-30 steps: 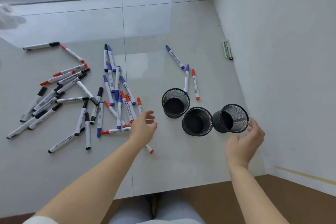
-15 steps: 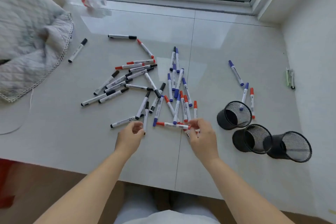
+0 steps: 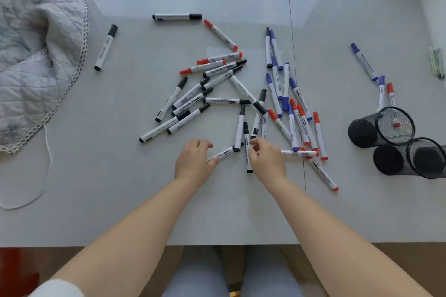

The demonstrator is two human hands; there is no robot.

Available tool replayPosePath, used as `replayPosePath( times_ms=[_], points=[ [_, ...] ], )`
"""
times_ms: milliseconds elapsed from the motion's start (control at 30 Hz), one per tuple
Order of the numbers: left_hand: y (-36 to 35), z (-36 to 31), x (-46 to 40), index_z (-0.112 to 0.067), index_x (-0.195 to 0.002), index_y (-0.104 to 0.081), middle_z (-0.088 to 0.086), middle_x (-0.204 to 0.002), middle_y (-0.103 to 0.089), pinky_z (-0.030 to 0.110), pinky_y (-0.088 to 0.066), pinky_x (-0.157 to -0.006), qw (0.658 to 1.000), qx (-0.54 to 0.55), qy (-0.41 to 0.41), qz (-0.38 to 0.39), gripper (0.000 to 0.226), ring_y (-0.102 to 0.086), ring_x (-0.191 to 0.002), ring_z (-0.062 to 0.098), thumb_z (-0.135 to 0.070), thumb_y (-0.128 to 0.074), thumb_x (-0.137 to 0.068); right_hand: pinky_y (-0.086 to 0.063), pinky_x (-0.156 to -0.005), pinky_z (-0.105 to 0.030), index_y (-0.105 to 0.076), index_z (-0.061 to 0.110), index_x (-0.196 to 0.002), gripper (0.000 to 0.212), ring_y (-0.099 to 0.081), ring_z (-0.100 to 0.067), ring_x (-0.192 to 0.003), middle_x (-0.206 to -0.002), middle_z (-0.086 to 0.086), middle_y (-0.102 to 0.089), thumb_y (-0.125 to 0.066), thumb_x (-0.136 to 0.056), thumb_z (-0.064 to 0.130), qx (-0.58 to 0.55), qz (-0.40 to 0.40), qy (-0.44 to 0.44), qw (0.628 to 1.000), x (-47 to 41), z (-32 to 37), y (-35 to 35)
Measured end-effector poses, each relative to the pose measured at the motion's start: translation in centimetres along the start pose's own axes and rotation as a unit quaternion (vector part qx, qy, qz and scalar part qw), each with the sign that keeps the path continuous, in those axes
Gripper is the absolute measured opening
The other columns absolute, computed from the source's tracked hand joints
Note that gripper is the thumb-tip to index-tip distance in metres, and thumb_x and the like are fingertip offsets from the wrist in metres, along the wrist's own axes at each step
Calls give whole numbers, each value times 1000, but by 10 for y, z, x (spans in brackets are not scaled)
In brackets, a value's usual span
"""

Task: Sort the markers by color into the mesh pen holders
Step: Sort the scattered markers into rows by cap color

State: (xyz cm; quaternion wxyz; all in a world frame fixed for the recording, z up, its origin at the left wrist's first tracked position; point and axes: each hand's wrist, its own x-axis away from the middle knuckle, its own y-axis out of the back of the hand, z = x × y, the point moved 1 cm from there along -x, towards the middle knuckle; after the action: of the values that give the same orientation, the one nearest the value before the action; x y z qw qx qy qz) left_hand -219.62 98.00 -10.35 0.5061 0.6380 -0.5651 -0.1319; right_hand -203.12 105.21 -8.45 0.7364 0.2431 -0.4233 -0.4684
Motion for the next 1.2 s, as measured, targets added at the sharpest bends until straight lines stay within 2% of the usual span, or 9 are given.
replayPosePath(
  times_ms=[200,300,367,433,567,733,867,1000,1200],
  points=[
    [-7,10,-5,-15,-108,-50,5,-112,-49,35,-40,-76,995,-74,-34,62,25,-44,-106,23,-33,-51,-91,-42,-70,-35,-46,8,-114,28,-56,-32,-99,-114,-12,-56,-53,-87,14,96,-4,-31,995,-10,14,-26],
    [-1,21,1,-10,-106,-48,8,-111,-49,34,-37,-74,992,-92,-32,85,23,-45,-102,25,-29,-46,-93,-41,-69,-34,-42,7,-116,35,-58,-34,-96,-110,-15,-58,-53,-83,9,79,1,-84,993,-9,19,-28],
    [9,31,6,-11,-99,-43,10,-106,-51,34,-34,-67,995,-55,-2,87,15,-46,-89,28,-24,-43,-93,-40,-71,-33,-43,4,-114,34,-56,-34,-98,-111,-16,-56,-50,-81,7,49,1,-115,992,-7,21,-27],
    [20,42,11,-11,-96,-37,13,-98,-53,34,-32,-60,997,-9,35,62,12,-45,-74,30,-22,-40,-94,-40,-75,-35,-45,1,-111,30,-53,-34,-98,-112,-16,-53,-47,-82,7,1,-11,-134,991,-5,23,-25],
    [46,62,8,-8,-101,-37,16,-82,-56,36,-31,-57,997,26,68,-39,13,-47,-66,35,-18,-39,-93,-34,-73,-33,-48,0,-103,19,-47,-29,-90,-101,-13,-52,-41,-87,8,-74,-32,-115,990,-13,38,-22],
    [80,82,-41,-10,-107,-45,11,-83,-59,34,-32,-60,984,16,115,-137,28,-49,-71,33,-33,-46,-92,-38,-71,-33,-50,6,-97,22,-49,-28,-84,-96,-11,-56,-45,-89,25,-108,-13,-163,981,-44,68,-36],
    [91,89,-84,-13,-117,-46,13,-103,-62,35,-35,-67,984,-41,129,-118,50,-58,-92,34,-52,-49,-87,-44,-79,-36,-50,2,-111,47,-57,-35,-102,-112,-16,-59,-50,-88,44,-91,-2,-226,970,-69,84,-54],
    [88,91,-103,-14,-113,-45,9,-103,-61,32,-35,-63,986,-95,104,-89,56,-58,-92,31,-61,-47,-84,-45,-82,-36,-44,3,-113,60,-57,-34,-108,-116,-15,-60,-55,-83,54,-38,-27,-240,970,-84,92,-60],
    [84,73,-128,-11,-110,-48,11,-108,-56,33,-36,-67,991,-87,86,-58,38,-55,-92,31,-44,-41,-92,-42,-79,-34,-47,3,-111,37,-57,-35,-105,-116,-16,-58,-50,-83,26,-3,-14,-241,970,-74,92,-69]
  ],
)
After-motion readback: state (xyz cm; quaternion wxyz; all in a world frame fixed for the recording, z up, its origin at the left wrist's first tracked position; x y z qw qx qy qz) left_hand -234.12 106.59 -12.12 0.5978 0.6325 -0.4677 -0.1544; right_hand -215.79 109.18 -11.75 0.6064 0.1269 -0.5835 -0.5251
